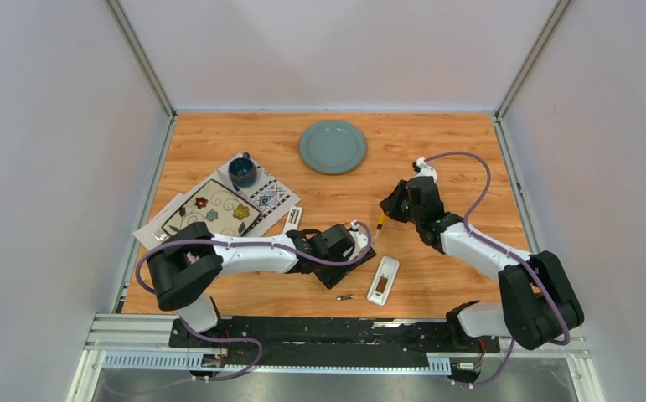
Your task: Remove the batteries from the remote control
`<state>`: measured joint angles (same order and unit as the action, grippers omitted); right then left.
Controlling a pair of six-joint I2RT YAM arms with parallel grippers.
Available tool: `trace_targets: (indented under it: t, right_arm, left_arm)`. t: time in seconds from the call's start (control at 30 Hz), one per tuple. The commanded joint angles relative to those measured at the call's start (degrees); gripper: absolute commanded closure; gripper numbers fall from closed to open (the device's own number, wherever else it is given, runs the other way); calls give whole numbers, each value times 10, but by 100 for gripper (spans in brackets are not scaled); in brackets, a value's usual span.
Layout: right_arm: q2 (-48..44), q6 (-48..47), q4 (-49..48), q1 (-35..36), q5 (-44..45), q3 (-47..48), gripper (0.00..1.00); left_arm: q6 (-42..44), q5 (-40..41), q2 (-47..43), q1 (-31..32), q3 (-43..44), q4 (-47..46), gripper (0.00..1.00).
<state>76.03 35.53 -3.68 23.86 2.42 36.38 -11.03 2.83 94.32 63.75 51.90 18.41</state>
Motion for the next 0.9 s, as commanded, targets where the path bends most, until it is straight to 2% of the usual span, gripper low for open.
trace_targets:
  t: [0.0,0.03,0.33,0.73,0.87]
  right_arm:
    - [-25,-5,-18,-1,-7,5,100]
    - [-31,-3,-14,0,-9,5,100]
    - [-65,6,-1,-1,-15,-7,100]
    - [-80,2,9,-1,-15,-9,100]
    - [-85,2,12,-1,-15,-7,100]
  left_arm:
    - [-4,-50,-18,-5,21,24,39]
    - [-5,-66,-18,-9,27,29,37]
    - [-23,-154,-2,-59,39,1,36]
    - [-86,-258,56,-60,44,-101,40]
    - [-91,-260,75,-60,67,-108,42]
